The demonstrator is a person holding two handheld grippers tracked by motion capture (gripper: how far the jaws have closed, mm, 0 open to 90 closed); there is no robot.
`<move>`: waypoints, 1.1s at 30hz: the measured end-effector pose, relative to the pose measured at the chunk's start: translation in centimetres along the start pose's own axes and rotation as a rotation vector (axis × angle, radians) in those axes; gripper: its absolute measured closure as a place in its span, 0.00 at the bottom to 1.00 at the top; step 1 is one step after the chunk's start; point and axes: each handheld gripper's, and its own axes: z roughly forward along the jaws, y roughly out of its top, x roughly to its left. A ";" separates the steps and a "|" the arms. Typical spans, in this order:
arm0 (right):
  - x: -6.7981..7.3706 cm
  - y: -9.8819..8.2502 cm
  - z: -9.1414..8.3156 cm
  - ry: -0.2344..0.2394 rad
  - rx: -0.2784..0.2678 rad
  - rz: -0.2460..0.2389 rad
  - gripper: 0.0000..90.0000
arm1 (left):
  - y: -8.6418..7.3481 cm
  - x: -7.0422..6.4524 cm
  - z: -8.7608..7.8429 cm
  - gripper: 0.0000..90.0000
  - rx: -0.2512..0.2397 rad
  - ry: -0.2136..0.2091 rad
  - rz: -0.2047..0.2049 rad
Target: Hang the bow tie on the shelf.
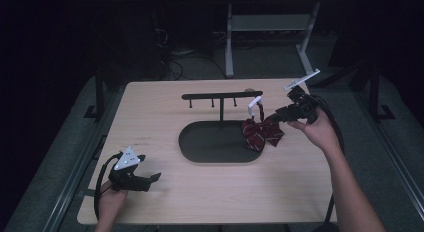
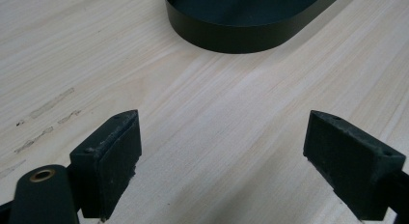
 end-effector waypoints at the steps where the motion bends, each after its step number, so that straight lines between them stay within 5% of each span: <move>1: 0.0 -0.1 0.0 0.000 0.002 0.003 0.58 | 0.0 0.0 0.0 0.15 -0.001 0.001 0.000; 14: 0.8 -0.7 0.1 0.000 0.007 -0.026 0.58 | 0.0 0.0 0.0 0.15 -0.005 0.001 -0.001; 33: 0.6 -3.1 1.3 0.036 0.027 0.011 0.56 | 0.0 0.0 0.0 0.15 -0.004 0.001 -0.001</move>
